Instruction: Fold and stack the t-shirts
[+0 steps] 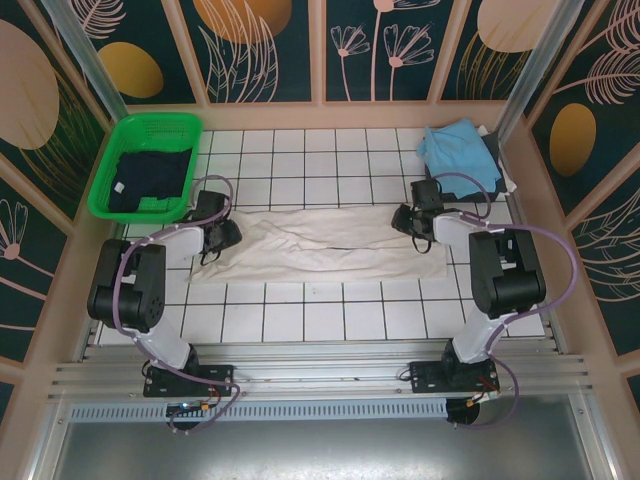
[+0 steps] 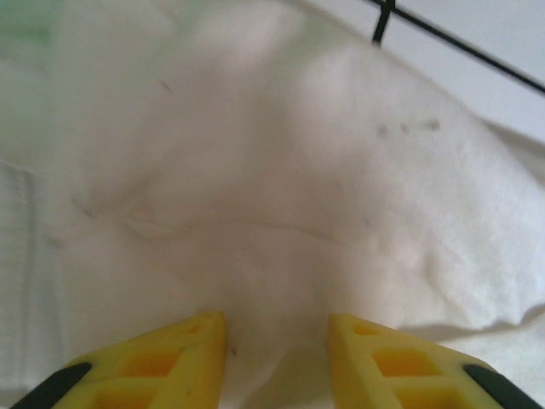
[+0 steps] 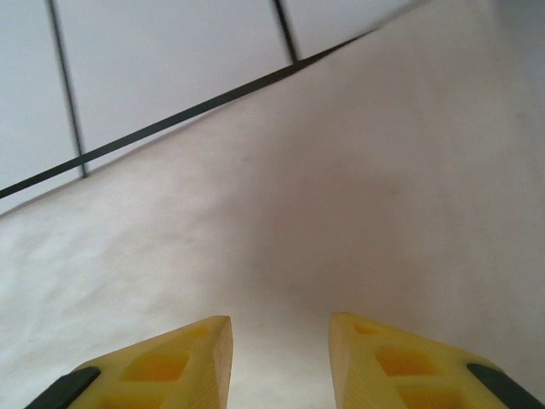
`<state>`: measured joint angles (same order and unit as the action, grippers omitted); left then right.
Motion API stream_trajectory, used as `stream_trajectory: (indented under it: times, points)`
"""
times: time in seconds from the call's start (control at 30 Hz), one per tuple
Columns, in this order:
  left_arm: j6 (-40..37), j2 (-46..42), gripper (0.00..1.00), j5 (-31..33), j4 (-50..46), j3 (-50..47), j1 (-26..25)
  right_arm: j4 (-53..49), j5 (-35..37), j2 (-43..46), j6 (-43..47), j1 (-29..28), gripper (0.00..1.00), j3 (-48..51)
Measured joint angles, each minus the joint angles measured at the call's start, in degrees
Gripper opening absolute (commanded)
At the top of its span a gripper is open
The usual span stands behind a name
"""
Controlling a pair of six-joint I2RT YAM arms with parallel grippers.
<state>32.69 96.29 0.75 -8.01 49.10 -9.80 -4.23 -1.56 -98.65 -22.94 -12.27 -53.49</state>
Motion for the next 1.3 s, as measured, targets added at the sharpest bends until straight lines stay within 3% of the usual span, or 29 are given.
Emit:
stream_trajectory:
  times: [0.07,0.27,0.57,0.6,0.7,0.83,1.1,1.3]
  points:
    - [-0.15,-0.17,0.31,-0.66,0.13,-0.87,-0.79,0.0,-0.04,0.52,-0.04,-0.76,0.36,0.0]
    - [-0.13,-2.58,0.01,-1.84,0.31,-3.93,-1.25,0.0,-0.42,1.09,-0.09,-1.16,0.36,0.02]
    - [0.0,-12.98,0.0,-1.84,-4.74,-6.8,-1.49,0.04,-1.14,2.08,-0.11,-2.23,0.37,0.76]
    - [0.11,-14.27,0.02,-1.9,-4.98,-7.13,-1.49,0.04,-1.16,2.12,-0.11,-2.47,0.37,0.79]
    - [0.5,-17.84,0.24,-2.05,-5.97,-8.66,-1.53,0.11,-1.36,2.29,-0.11,-3.3,0.37,0.92]
    - [1.53,-18.88,0.4,-1.9,-8.07,-10.12,-1.53,0.24,-1.49,2.4,-0.11,-4.7,0.37,1.01]
    - [2.03,-13.77,0.38,-1.49,-10.62,-4.15,-2.4,1.4,-1.49,2.38,-0.17,-8.0,0.37,1.64]
    - [1.25,-1.81,0.42,-1.44,-9.57,8.02,-8.28,2.34,-1.46,1.7,-0.52,-8.09,0.37,4.59]
